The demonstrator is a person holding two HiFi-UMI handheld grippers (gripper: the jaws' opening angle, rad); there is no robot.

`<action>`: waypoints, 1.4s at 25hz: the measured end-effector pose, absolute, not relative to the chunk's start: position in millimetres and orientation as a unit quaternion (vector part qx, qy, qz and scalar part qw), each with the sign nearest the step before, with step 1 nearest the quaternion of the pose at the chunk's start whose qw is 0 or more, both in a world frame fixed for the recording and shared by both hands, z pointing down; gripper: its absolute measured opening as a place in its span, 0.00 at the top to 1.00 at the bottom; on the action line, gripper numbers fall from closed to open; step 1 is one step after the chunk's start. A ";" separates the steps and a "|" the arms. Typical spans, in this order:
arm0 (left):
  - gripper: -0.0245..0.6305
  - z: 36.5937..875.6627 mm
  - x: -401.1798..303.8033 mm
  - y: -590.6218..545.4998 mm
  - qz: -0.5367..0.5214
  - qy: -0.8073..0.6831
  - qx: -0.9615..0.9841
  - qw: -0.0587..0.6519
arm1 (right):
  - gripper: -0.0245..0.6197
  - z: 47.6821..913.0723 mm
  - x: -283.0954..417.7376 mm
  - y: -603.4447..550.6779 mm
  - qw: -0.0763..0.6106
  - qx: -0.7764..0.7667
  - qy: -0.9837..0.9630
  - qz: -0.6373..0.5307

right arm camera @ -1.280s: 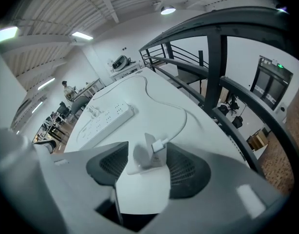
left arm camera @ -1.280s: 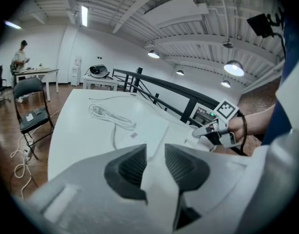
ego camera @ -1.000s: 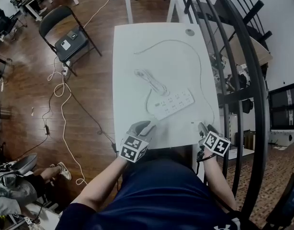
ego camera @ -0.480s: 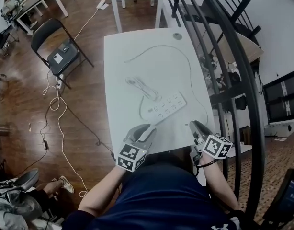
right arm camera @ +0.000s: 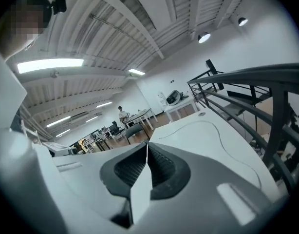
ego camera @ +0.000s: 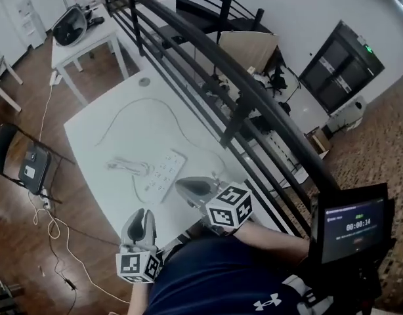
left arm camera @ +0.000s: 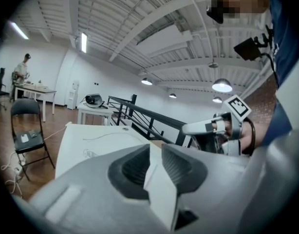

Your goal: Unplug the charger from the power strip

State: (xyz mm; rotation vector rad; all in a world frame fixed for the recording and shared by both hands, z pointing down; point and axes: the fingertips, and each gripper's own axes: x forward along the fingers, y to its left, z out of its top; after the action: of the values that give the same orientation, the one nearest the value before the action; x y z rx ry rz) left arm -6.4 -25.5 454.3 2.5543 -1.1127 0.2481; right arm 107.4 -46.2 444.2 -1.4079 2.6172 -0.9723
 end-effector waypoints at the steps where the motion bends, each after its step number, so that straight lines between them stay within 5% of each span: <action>1: 0.85 448.9 -3.4 -23.7 0.092 -0.395 0.899 0.166 | 0.94 437.8 106.6 -42.8 0.004 -0.444 0.846 -0.297; 11: 0.86 364.4 46.6 3.9 0.073 -0.382 0.909 0.152 | 0.95 367.6 127.7 1.7 -0.006 -0.435 0.874 -0.215; 35: 0.86 402.1 33.3 -26.7 0.070 -0.376 0.912 0.149 | 0.95 396.3 126.4 -30.9 -0.043 -0.458 0.863 -0.209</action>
State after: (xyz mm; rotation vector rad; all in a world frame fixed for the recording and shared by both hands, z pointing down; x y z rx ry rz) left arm 33.3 -26.7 402.1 2.6210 -1.0814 0.2009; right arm 126.4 -30.9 396.3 -1.4791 2.7875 -0.6739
